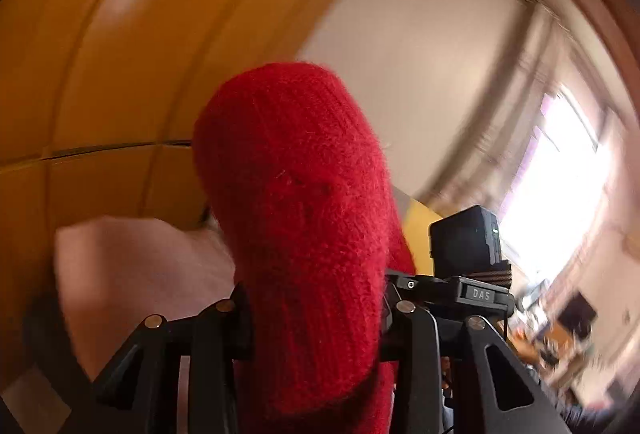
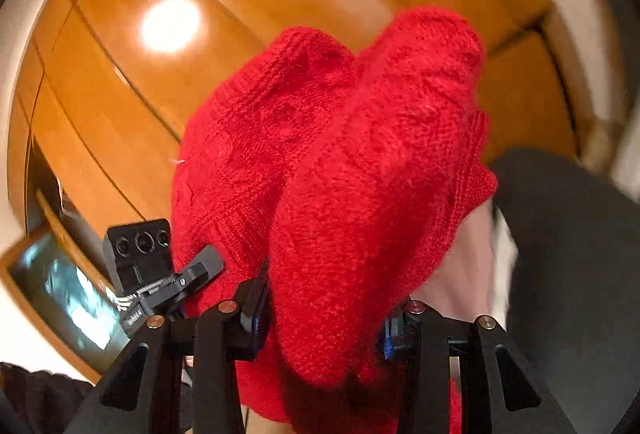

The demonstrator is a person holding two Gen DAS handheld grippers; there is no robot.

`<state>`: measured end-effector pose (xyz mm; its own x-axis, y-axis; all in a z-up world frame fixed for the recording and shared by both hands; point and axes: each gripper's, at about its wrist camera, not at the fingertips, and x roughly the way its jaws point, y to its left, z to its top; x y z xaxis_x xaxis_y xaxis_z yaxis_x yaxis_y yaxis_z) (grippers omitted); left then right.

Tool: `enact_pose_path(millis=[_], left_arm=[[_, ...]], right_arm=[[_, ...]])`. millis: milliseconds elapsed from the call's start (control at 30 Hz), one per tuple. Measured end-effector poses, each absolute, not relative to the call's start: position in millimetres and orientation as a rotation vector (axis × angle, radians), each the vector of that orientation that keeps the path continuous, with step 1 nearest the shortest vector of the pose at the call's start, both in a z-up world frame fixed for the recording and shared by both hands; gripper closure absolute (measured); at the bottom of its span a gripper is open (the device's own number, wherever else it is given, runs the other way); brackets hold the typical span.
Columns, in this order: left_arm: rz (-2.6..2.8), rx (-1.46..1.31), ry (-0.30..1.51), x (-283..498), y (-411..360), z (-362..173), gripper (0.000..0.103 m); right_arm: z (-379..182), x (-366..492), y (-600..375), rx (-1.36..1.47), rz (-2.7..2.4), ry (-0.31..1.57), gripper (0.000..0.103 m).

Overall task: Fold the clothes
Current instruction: 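Lift the folded sweater with both grippers and carry it toward the pale garment stack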

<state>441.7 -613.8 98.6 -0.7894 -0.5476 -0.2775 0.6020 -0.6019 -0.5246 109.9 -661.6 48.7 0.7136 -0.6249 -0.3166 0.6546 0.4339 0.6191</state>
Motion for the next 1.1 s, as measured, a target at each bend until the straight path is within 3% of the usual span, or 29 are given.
enact_pose_path(millis=[67,133,200,267,400,667,867,1100], left_arm=[[-2.255,0.142,0.877,453.3,-647.1,89.8,0.065],[-2.131,0.228,1.120,463.1,-687.4,48.4,0.065],[-2.055,0.238,1.248,474.7,-711.0,-6.5,0.062],[-2.068,0.142,1.326,487.4,-714.4,-27.5,0.062],[-2.115,0.196,1.182,481.4,-702.3,-12.8,0.061],[-2.173,0.199,1.296,474.3,-694.6,6.1,0.062],[-2.126,0.223,1.394,480.9,-673.0,-21.2,0.062],[-2.142,0.280,1.271,479.3,-656.8,-10.4,0.061]], right_arm=[[54.9,119.4,-709.2,0.795,-0.774,0.081,0.061],[40.5,130.3,-761.5,0.827,-0.786,0.176,0.061],[0.4,135.8,-792.6,0.916,-0.803,0.290,0.061],[-41.5,132.5,-810.0,0.988,-0.821,0.323,0.059],[-81.3,103.7,-817.7,1.062,-0.743,0.124,0.059],[-57.3,84.9,-812.1,1.001,-0.745,0.160,0.057],[-74.4,68.3,-821.5,1.033,-0.791,0.234,0.056],[-74.4,49.5,-825.2,1.015,-0.785,0.199,0.056]])
